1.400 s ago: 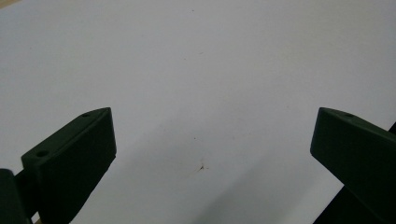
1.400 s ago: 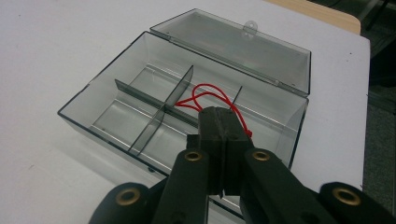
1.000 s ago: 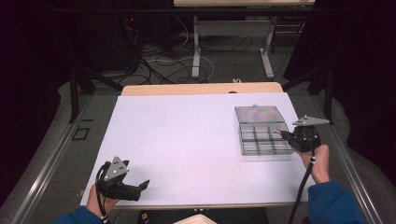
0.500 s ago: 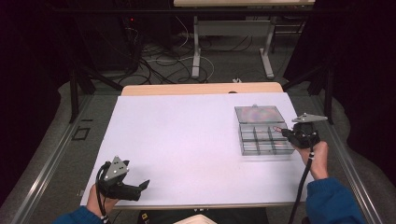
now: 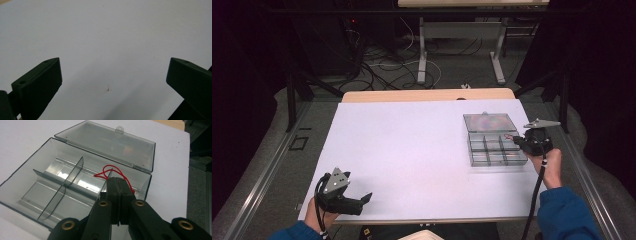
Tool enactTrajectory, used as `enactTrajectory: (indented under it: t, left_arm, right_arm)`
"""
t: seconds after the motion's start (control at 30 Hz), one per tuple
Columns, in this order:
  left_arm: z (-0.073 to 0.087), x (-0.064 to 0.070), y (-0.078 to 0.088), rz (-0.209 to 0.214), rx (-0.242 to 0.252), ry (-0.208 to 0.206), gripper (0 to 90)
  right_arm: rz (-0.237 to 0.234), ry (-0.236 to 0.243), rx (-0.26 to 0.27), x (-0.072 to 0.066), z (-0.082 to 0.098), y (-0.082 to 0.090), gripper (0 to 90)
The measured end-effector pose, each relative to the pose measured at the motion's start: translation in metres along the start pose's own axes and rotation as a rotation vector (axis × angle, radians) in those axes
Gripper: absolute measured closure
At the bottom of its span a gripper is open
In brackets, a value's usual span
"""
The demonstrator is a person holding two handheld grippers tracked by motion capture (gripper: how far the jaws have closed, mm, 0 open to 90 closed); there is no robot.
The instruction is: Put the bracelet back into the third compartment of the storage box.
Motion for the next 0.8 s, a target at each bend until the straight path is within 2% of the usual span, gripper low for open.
enactTrajectory:
  t: [0.4, 0.53, 0.8]
  left_arm:
    - [0.0, 0.0, 0.0, 0.0, 0.0, 0.0, 0.3]
    - [0.0, -0.001, 0.0, 0.001, -0.016, -0.007, 0.3]
    - [0.0, 0.0, 0.0, 0.0, -0.006, -0.004, 0.3]
  right_arm:
    - [0.007, -0.011, -0.04, 0.005, -0.003, -0.014, 90.0]
    - [0.017, -0.008, -0.053, 0.007, -0.002, -0.019, 90.0]
    - [0.031, -0.013, -0.079, 0.009, -0.001, -0.026, 90.0]
Point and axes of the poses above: each handheld gripper's, and its own axes: y roughly backward along the jaws, z roughly out of its underside, x roughly to its right, the point moved 1 cm from there along -y, roughly forward along the jaws, and after that the axes turned 4 degrees about -y, right-handed, at the moved point
